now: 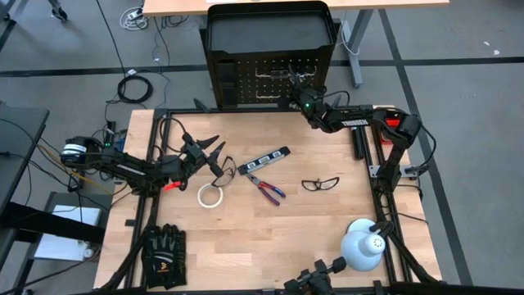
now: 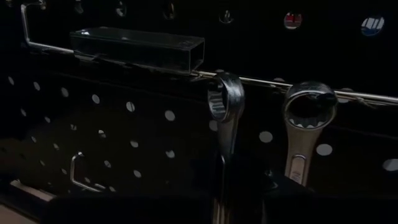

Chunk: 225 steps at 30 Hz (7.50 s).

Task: Hang tools onto peg board
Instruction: Unhang the left silver wrench from the peg board

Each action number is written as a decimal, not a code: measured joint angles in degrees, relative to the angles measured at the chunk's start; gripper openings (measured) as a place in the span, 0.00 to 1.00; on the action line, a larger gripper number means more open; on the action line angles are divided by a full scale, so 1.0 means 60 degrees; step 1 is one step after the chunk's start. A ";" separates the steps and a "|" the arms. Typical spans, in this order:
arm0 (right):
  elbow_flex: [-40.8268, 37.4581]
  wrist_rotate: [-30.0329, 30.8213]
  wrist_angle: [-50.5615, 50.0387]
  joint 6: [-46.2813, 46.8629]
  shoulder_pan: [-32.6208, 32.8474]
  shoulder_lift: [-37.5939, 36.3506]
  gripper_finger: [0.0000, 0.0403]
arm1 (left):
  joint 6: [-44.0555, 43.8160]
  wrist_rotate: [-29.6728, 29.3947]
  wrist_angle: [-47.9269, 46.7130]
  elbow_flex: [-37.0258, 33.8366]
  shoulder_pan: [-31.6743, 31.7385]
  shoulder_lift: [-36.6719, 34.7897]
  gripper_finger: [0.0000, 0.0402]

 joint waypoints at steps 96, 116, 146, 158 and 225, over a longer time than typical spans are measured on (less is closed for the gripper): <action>0.3958 -0.0252 -0.6811 -0.4015 0.1444 -0.0618 0.68 | 0.0055 0.0002 -0.0299 0.0000 0.0004 0.0001 0.36; 0.5038 -0.2832 -1.0065 -0.5315 -0.0559 -0.0626 0.61 | 0.0277 -0.0013 -0.0572 0.0000 0.0004 0.0000 0.36; 0.5034 -0.4499 -0.9883 -0.5259 -0.1178 -0.0629 0.58 | 0.0288 -0.0014 -0.0568 0.0000 0.0004 0.0000 0.36; 0.5035 -0.3239 -1.0384 -0.4704 0.0015 -0.1663 0.56 | 0.0288 -0.0013 -0.0565 0.0000 0.0004 0.0002 0.36; 0.2379 0.0684 -0.3473 0.1347 0.1446 0.1286 0.63 | 0.0284 0.0002 -0.0535 0.0004 -0.0003 0.0004 0.36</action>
